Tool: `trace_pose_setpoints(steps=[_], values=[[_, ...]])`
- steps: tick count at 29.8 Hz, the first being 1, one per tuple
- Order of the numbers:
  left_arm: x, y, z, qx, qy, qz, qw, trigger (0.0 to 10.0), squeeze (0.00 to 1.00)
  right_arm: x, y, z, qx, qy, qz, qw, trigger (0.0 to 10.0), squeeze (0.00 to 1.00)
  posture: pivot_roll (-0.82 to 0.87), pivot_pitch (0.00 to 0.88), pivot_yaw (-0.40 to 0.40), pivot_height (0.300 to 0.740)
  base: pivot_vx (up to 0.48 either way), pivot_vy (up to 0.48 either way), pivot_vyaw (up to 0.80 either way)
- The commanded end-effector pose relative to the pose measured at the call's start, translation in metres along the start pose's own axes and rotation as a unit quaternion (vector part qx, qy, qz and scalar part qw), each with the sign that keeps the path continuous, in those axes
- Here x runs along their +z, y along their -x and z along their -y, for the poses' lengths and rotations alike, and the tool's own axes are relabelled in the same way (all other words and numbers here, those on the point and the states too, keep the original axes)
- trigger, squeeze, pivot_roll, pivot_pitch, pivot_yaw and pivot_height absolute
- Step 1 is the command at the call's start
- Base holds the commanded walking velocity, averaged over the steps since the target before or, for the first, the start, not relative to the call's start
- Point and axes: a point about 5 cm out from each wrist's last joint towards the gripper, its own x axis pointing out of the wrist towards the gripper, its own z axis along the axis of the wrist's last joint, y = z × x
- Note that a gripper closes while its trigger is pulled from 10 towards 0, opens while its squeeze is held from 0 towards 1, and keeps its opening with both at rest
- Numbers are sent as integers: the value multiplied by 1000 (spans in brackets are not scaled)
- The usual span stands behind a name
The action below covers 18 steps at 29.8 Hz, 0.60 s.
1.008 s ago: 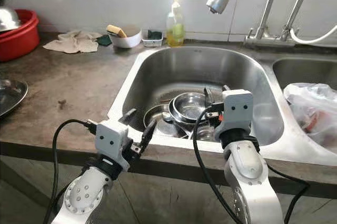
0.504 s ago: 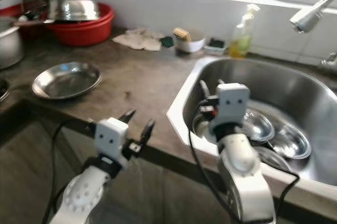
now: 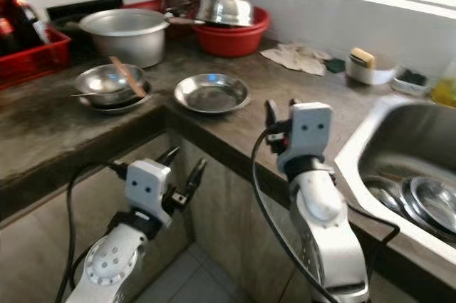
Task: Kitchen organization
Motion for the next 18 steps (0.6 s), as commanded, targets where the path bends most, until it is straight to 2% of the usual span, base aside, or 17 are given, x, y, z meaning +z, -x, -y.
trace_pose_setpoints(steps=[1, 8, 9, 16, 18], values=[[2, -1, 4, -4, -1, 4, 1000, 10000, 0, -3, -1, 8, -14, -2, -12, 1000, 10000, 0, 141, 65, -34, 740, 0, 0, 0], [1, -1, 3, 1, -6, 2, 1000, 10000, 0, -5, -5, 4, 14, 4, -18, 1000, 10000, 0, 139, 66, -32, 740, 0, 0, 0], [2, -1, 3, 1, -7, 3, 1000, 10000, 0, -7, -5, 2, 23, 15, -25, 999, 10000, 0, 141, 71, -33, 740, 0, 0, 800], [2, -2, 2, 6, -12, 2, 1000, 10000, 0, -16, -5, -1, 39, 16, -55, 998, 10000, 0, 148, 76, -36, 740, 0, 0, 800], [1, -1, 1, 13, -1, -4, 1000, 10000, 0, -25, 3, 5, 33, 13, -69, 997, 10000, 0, 149, 76, -35, 740, 0, 0, 0]])
